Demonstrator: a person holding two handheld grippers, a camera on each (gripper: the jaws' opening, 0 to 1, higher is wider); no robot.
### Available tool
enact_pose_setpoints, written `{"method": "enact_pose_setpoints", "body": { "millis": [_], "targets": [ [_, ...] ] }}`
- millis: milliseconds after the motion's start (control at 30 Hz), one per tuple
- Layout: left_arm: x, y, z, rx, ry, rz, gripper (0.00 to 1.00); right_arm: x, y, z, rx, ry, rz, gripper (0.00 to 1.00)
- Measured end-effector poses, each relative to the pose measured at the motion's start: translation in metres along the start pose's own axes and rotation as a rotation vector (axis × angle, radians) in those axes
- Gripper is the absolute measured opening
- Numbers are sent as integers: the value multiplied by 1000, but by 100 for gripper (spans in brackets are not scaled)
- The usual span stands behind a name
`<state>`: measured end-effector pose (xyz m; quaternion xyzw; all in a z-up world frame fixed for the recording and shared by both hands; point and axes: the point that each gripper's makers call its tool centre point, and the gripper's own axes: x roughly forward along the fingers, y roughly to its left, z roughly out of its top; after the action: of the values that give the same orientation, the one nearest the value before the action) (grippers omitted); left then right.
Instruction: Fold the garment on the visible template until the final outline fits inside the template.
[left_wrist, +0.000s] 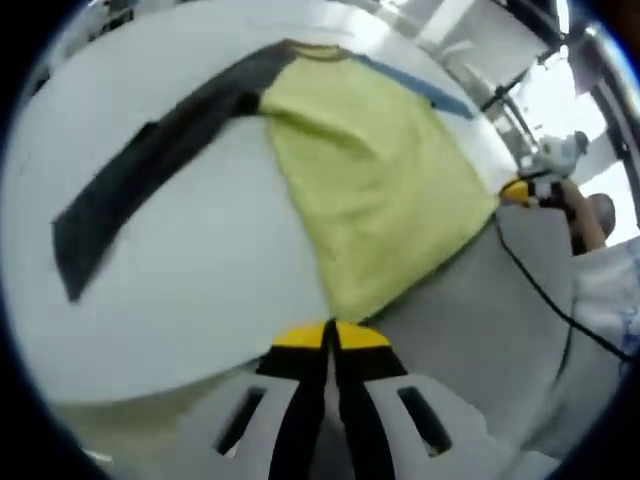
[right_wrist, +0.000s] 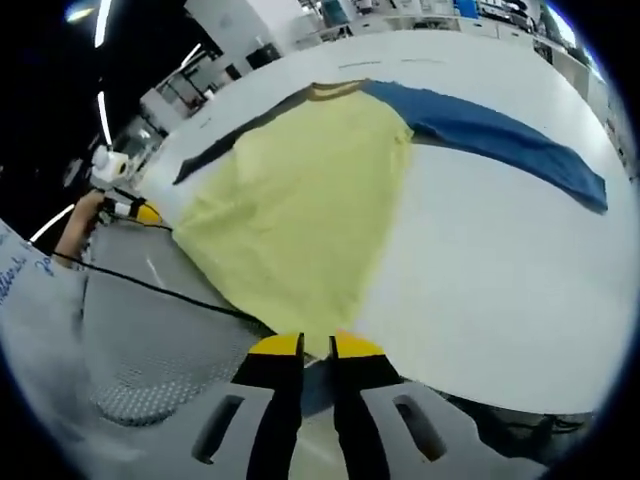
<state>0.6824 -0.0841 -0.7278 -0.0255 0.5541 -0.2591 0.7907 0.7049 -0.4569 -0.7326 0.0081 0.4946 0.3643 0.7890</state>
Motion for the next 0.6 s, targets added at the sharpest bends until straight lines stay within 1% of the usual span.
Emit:
{"method": "enact_pose_setpoints", "body": {
  "millis": [33, 67, 133, 167, 200, 233, 333, 367, 400, 433, 467, 533, 567, 600],
  "targets": [
    [-3, -1, 9, 36, -44, 8, 0, -1, 2, 3, -15, -5, -1, 12],
    [-6, -2, 12, 49, -62, 8, 0, -1, 5, 8, -31, -15, -3, 13],
    [-14, -7, 16, 48, -77, -2, 2, -3, 10, 15, -54, -29, 0, 15],
    [-17, -10, 23, 60, -114, -2, 5, -3, 12, 19, -70, -40, -2, 17],
    [-20, -12, 25, 65, -128, -6, 7, -3, 13, 24, -91, -55, -7, 19],
    [-23, -14, 28, 70, -142, -9, 9, -3, 15, 26, -94, -57, -6, 22],
    [-33, -21, 46, 109, -243, -22, 22, -4, 18, 37, -136, -82, -12, 28],
    [-35, -23, 46, 100, -241, -26, 26, -5, 19, 39, -141, -83, -12, 29],
    [-38, -25, 50, 113, -266, -25, 28, -5, 21, 43, -154, -93, -13, 31],
    [-40, -24, 56, 138, -297, -15, 30, -6, 22, 47, -171, -106, -15, 34],
    [-43, -26, 58, 150, -306, -4, 32, -7, 25, 51, -186, -118, -15, 36],
    [-47, -27, 63, 203, -334, 10, 32, -9, 31, 58, -199, -135, -14, 39],
    [-49, -27, 65, 217, -351, 27, 36, -10, 34, 63, -211, -151, -16, 41],
    [-50, -28, 64, 215, -348, 27, 40, -11, 37, 67, -226, -164, -18, 43]
  ]
}}
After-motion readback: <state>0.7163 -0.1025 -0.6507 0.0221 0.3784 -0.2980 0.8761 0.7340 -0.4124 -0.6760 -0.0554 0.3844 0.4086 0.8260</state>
